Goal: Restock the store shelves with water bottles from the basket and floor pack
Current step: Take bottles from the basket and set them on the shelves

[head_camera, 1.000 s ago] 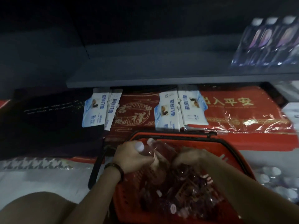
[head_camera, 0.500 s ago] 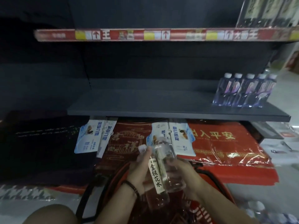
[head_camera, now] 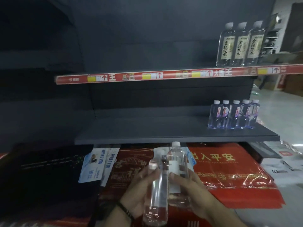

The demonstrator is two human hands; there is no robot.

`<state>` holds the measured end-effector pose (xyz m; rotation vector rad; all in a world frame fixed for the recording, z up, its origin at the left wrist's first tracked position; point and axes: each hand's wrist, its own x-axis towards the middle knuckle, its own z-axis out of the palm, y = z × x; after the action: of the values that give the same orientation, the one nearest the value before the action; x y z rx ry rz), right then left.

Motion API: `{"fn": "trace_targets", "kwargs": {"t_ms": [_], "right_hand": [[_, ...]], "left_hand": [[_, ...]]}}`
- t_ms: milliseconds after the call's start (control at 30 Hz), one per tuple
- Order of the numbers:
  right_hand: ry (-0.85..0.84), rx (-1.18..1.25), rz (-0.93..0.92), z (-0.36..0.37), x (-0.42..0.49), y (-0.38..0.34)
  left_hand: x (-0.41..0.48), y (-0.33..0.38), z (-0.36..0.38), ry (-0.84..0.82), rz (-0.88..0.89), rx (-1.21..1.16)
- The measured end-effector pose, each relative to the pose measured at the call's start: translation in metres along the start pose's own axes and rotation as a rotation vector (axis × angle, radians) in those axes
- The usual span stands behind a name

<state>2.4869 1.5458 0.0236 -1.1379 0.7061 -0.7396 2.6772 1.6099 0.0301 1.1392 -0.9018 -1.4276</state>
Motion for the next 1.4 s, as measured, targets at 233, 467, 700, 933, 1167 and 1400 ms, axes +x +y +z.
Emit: {"fn": "trace_targets", "kwargs": {"t_ms": [233,467,700,933,1167,1400], "right_hand": [[0.075,-0.071,-0.126,0.02,0.018,-0.075],[-0.083,-0.304,-0.402,0.077,0.059,-0.214],[0.135,-0.469,-0.606,0.128,0.153,-0.33],[0.202,-0.502,-0.632,0.139,0.262,-0.366],[0.264,-0.66,-0.633,0.129,0.353,-0.366],[0.343,-0.979,-0.584,0.136,0.407,-0.371]], "left_hand": [[-0.002,0.075,0.006,0.085,0.212,0.047],[0.023,0.209,-0.017,0.129,0.453,0.124],[0.08,0.35,-0.048,0.177,0.713,0.315],[0.172,0.436,-0.084,0.434,0.859,0.477],[0.256,0.45,-0.132,0.435,0.783,0.572],[0.288,0.467,-0.159,0.441,0.691,0.647]]}}
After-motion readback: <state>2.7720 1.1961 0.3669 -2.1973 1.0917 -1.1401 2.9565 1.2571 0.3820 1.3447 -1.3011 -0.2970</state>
